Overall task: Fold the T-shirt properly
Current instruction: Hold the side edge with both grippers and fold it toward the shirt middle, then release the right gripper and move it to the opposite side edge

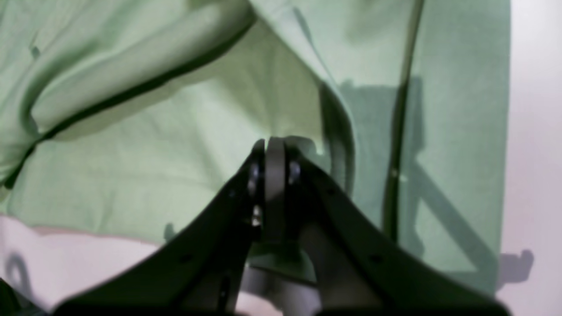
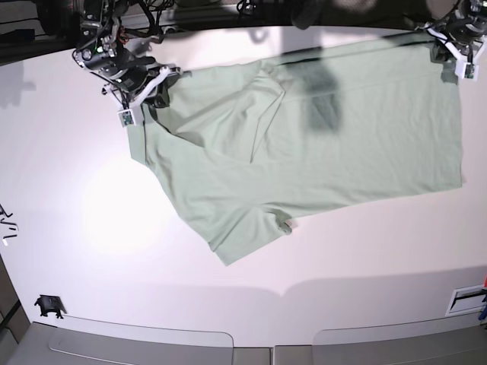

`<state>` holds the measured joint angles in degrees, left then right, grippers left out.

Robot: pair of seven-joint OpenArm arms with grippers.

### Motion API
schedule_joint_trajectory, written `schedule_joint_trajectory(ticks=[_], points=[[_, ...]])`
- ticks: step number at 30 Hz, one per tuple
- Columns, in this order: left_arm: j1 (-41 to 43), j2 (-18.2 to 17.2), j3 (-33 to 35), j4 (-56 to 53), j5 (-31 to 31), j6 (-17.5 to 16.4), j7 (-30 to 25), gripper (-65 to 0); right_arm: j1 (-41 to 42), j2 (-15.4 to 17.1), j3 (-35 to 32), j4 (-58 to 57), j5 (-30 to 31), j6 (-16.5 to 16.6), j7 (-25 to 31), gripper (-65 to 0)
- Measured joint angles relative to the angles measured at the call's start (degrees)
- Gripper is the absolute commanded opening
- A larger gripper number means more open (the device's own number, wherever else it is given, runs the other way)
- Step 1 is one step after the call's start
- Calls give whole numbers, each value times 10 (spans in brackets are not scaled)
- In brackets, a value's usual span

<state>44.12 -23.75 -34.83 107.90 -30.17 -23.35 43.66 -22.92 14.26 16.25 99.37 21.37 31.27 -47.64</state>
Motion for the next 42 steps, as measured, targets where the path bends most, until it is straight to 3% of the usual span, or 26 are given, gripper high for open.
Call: schedule_joint_trajectory(ticks=[13,24,34,37,42], points=[[0,19,0,0,5,0,0,-650,-64,3,0,5,27,0,-4,-650],[0,19,0,0,4,0,0,-650,-68,22,4,16,31,4,-63,-650],[0,19,0,0,4,0,0,-650,-76,22,79,47,14,4,-99,-650],[0,19,0,0,4,0,-2,-650,-76,23,99,50,74,-2,-104,-650],[0,19,0,0,4,0,-2,-650,-76,22,109,59,230,0,-105,-650]])
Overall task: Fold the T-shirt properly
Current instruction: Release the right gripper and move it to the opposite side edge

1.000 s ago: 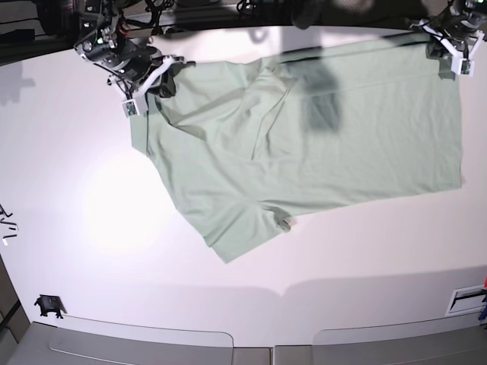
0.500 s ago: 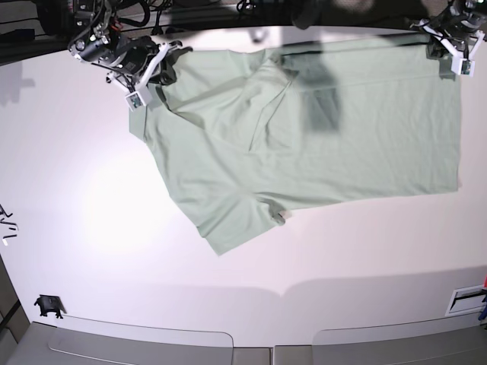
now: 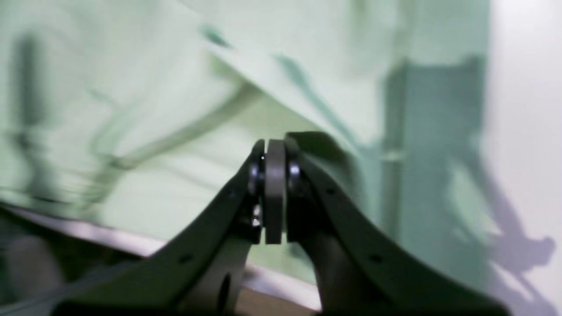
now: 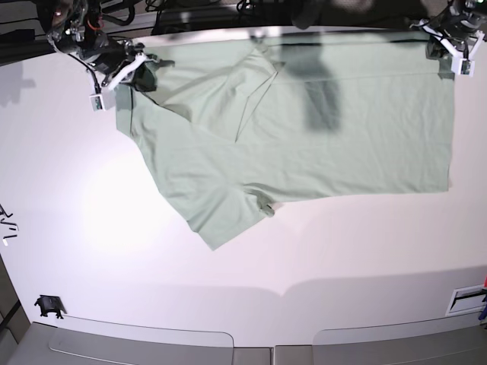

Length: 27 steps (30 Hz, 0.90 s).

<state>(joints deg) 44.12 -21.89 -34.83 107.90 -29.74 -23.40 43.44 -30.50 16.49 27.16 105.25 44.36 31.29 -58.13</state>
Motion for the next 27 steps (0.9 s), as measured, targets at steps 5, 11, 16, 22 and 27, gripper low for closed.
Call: schedule_joint_trajectory(ticks=[5,11,16,22,27], points=[[0,0,0,0,0,0,-2,-650,22,-3,0,30,56,45,0,-638],[0,0,0,0,0,0,-2,-650,105,-3,0,34,-13,47,61,-428],[0,0,0,0,0,0,-2,-650,192,-3,2,33,-93,43,101,-427],[0,0,0,0,0,0,-2,-648,268,8,-9,-45,-111,43,105,-377],[0,-1,0,0,1,-2,-4,-580,357,37,-37,-220,-111,44,113,-349]])
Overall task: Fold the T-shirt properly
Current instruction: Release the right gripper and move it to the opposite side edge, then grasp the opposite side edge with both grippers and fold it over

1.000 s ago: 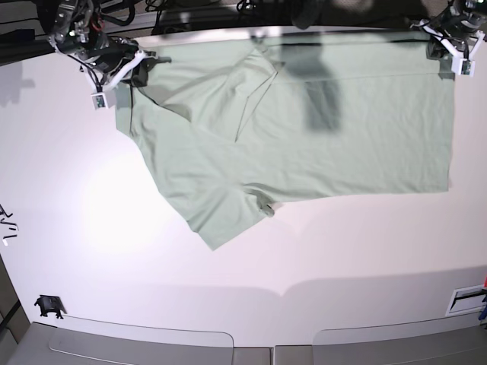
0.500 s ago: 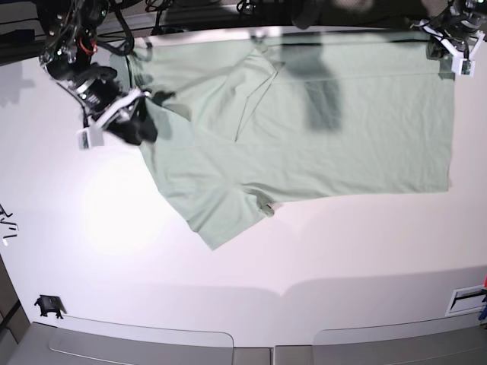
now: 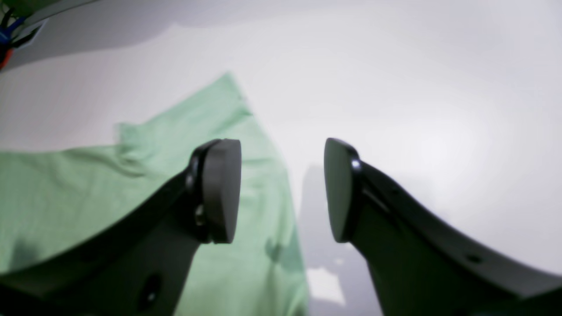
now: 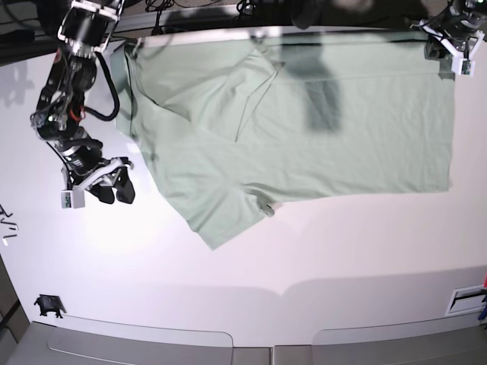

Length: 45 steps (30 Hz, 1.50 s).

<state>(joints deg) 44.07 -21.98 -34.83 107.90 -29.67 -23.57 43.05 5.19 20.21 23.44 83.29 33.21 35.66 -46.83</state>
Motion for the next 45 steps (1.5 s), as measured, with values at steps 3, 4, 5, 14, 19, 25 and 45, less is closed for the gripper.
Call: schedule_joint_trajectory(ticks=[3,4,5,14,19,25,45], points=[[0,0,0,0,0,0,0,-580,66,19,-32,-124,2,2,4,-348],[0,0,0,0,0,0,0,-580,87,22,-47,-163,1,3,4,-348],[0,0,0,0,0,0,0,-580,109,24,-62,-202,1,5,4,-348],[-1,1,0,0,0,0,-2,-580,194,18,-199,-389,14,15,14,-349],[-1,1,0,0,1,0,-2,-580,195,2,-212,-388,17,15,-14,-374],[-1,1,0,0,1,0,-2,-488,193,-7,-215,-390,17,16,-25,-650],[-264,-47,-1,-111,47,-5,-85,-434,192,-14,-213,-391,15,16,-15,-650]])
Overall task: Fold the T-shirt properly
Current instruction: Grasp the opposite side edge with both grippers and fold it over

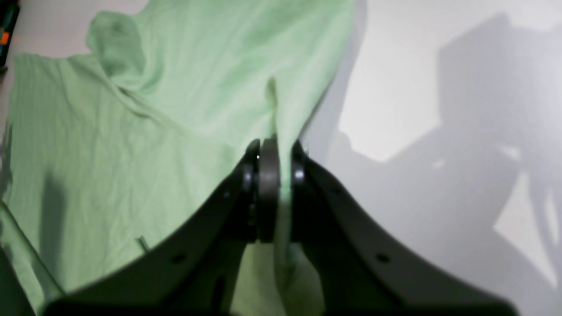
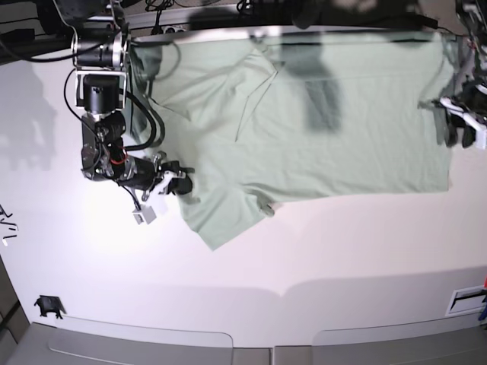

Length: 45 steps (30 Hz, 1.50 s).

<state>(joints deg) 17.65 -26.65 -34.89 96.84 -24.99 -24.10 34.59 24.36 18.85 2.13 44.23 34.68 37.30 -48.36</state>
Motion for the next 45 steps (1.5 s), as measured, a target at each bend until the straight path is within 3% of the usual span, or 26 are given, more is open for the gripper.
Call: schedule_joint_trajectory(ticks=[6,9,12,16,23,25,28,33,36,41,45], points=[[-188,-84,47,-328,-49,8,0,-429,0,-3,0,0,-1,0,2,-650],[-274,-112,83,-475,-83,-3,-1,-374,-1,-5,1,0,-1,0,6,-650],[-334,-122,114,-576,-110,-47,0,-327,-1,-8,1,0,-2,0,6,-650],[-381,-109,151,-643,-117,-59,-35,-327,-1,-13,1,0,-1,0,6,-650],[-398,-71,177,-652,-119,-60,-46,-345,-1,-17,1,0,-2,0,7,-650],[-400,-66,177,-652,-119,-60,-46,-423,-1,-17,1,0,-2,0,7,-650],[-399,-66,177,-653,-118,-60,-48,-650,-1,-17,1,0,-2,0,7,-650],[-397,-78,177,-652,-118,-62,-50,-650,-1,-17,1,0,-1,0,5,-650],[-392,-88,179,-634,-113,-81,-41,-650,-2,-17,1,8,-1,0,-1,-650],[-390,-102,180,-579,-198,-125,63,-650,-6,-18,0,62,-6,7,-50,-650],[-379,-107,180,-521,-267,-141,127,-650,-19,-16,-1,137,53,11,-112,-650]])
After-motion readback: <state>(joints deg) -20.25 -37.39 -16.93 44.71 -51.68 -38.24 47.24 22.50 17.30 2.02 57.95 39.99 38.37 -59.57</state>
